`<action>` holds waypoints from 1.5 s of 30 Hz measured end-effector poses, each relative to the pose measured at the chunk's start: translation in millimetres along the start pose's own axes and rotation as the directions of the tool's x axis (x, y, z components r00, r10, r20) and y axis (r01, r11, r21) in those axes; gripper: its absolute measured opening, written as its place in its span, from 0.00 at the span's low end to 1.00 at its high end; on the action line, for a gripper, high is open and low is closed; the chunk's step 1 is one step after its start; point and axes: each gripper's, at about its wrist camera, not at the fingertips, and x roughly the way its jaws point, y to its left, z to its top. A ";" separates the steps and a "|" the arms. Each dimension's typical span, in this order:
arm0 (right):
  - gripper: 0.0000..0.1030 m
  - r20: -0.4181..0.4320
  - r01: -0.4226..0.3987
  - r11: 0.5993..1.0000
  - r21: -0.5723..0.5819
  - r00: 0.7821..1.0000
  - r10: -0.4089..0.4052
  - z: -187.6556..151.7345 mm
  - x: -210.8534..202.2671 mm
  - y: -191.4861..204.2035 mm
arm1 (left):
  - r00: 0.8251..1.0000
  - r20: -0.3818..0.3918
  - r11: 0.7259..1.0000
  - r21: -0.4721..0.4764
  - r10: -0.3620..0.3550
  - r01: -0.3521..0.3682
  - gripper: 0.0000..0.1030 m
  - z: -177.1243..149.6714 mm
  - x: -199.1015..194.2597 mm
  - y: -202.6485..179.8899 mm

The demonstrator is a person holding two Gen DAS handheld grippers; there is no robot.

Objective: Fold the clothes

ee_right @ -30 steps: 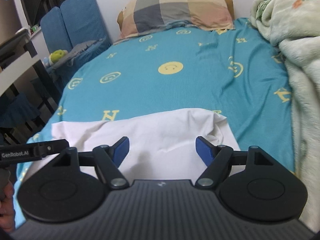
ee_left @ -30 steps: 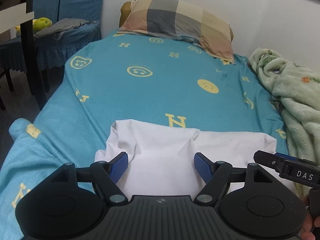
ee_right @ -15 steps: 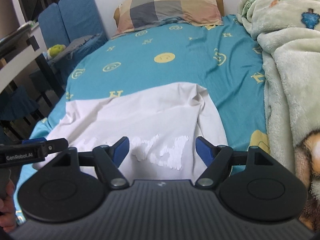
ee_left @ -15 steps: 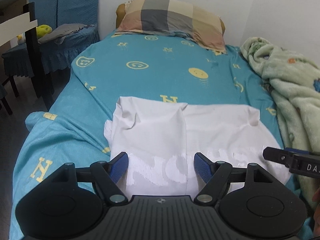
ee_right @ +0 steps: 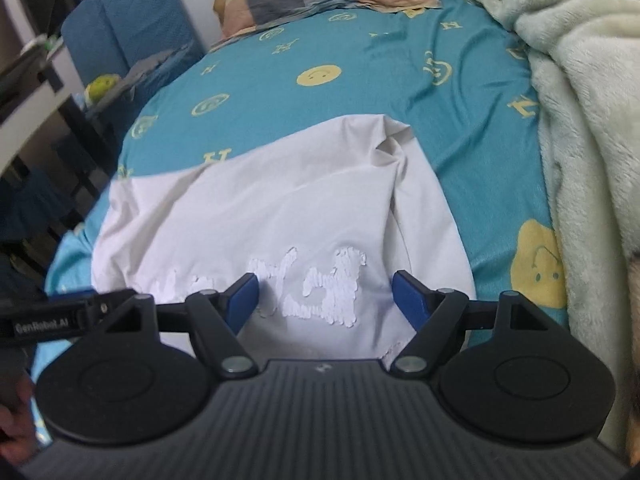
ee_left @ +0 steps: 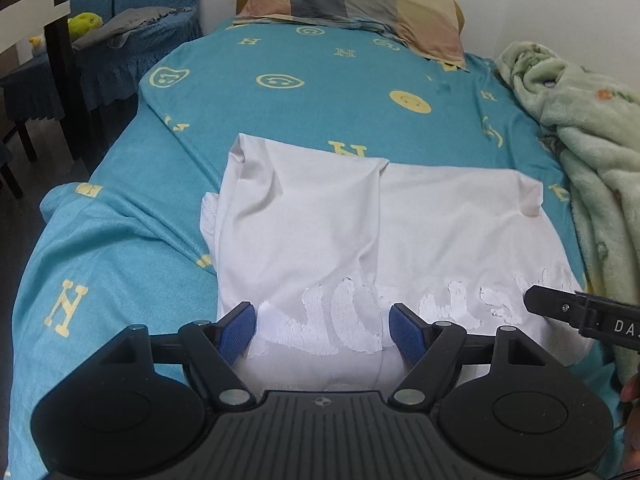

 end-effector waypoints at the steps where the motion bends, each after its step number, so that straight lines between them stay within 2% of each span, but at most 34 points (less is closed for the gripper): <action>1: 0.73 0.009 -0.014 0.999 0.033 1.000 0.014 1.3 -6.3 -2.5 | 1.000 0.002 0.999 -0.031 -0.016 0.016 0.74 -0.7 -6.0 2.8; 3: 0.73 0.034 -0.050 0.994 0.099 0.998 0.047 2.7 -20.6 -7.9 | 0.999 0.008 0.993 -0.103 -0.053 0.054 0.75 -2.6 -18.9 9.3; 5: 0.73 0.054 -0.085 0.984 0.157 0.996 0.077 1.1 -33.9 -11.8 | 0.994 0.018 0.975 -0.196 -0.107 0.108 0.77 -5.9 -32.4 18.5; 8: 0.73 0.071 -0.133 0.966 0.220 0.990 0.120 -5.4 -46.6 -13.6 | 0.980 0.025 0.913 -0.361 -0.195 0.191 0.80 -14.3 -45.3 36.6; 10: 0.74 0.072 -0.168 0.950 0.264 0.985 0.154 -9.1 -48.4 -14.1 | 0.968 0.017 0.846 -0.482 -0.249 0.226 0.81 -22.9 -45.1 50.0; 13: 0.74 0.069 -0.222 0.914 0.339 0.975 0.211 -13.5 -46.6 -15.8 | 0.936 0.002 0.705 -0.657 -0.352 0.267 0.81 -39.3 -26.2 68.1; 17: 0.75 0.049 -0.281 0.854 0.439 0.956 0.289 -20.7 -34.8 -17.6 | 0.906 0.027 0.538 -0.797 -0.422 0.275 0.81 -52.7 5.0 80.8; 19: 0.75 0.030 -0.304 0.819 0.486 0.943 0.332 -26.4 -26.7 -16.5 | 0.894 0.070 0.470 -0.831 -0.443 0.298 0.78 -53.5 18.0 84.4; 20: 0.75 0.020 -0.313 0.802 0.508 0.936 0.353 -29.5 -23.0 -15.1 | 0.889 0.091 0.445 -0.840 -0.449 0.311 0.74 -52.0 23.1 85.5; 22: 0.75 0.013 -0.332 0.763 0.555 0.920 0.391 -35.0 -16.6 -13.0 | 0.891 0.109 0.428 -0.847 -0.440 0.315 0.69 -48.4 28.7 87.2; 25: 0.75 0.007 -0.347 0.687 0.639 0.895 0.445 -42.9 -4.7 -10.6 | 0.898 0.115 0.410 -0.860 -0.425 0.304 0.48 -47.4 33.2 89.6; 26: 0.75 0.006 -0.346 0.657 0.670 0.887 0.462 -45.6 0.1 -9.8 | 0.896 0.123 0.409 -0.858 -0.426 0.312 0.38 -45.9 33.3 89.6; 27: 0.75 0.002 -0.345 0.627 0.699 0.877 0.480 -48.3 5.4 -8.2 | 0.893 0.132 0.410 -0.853 -0.431 0.324 0.32 -43.8 32.8 89.2; 31: 0.75 -0.010 -0.339 0.532 0.776 0.837 0.547 -54.8 26.4 4.6 | 0.877 0.187 0.415 -0.824 -0.443 0.385 0.22 -30.9 22.8 86.0; 33: 0.75 0.015 -0.339 0.486 0.806 0.831 0.556 -54.2 35.4 6.1 | 0.870 0.213 0.425 -0.805 -0.445 0.415 0.19 -24.1 15.8 82.0; 35: 0.75 0.048 -0.343 0.450 0.825 0.835 0.549 -51.5 43.4 3.6 | 0.860 0.241 0.418 -0.795 -0.449 0.440 0.18 -20.4 9.9 79.5; 37: 0.75 0.084 -0.335 0.434 0.836 0.860 0.502 -47.4 43.3 -5.4 | 0.855 0.258 0.400 -0.798 -0.449 0.450 0.18 -19.4 7.0 79.8; 39: 0.75 0.125 -0.326 0.423 0.845 0.891 0.438 -45.1 37.9 -18.8 | 0.858 0.260 0.389 -0.807 -0.443 0.445 0.18 -21.0 6.3 81.4; 41: 0.74 0.158 -0.318 0.395 0.862 0.909 0.387 -47.4 32.6 -34.0 | 0.860 0.256 0.375 -0.818 -0.441 0.435 0.18 -23.5 8.2 82.5; 42: 0.74 0.167 -0.311 0.390 0.867 0.917 0.362 -48.7 30.0 -39.5 | 0.862 0.250 0.371 -0.823 -0.441 0.429 0.18 -24.2 10.1 83.0; 45: 0.63 0.174 -0.294 0.406 0.866 0.936 0.305 -50.4 23.2 -47.5 | 0.873 0.228 0.375 -0.835 -0.430 0.403 0.20 -25.9 14.9 84.5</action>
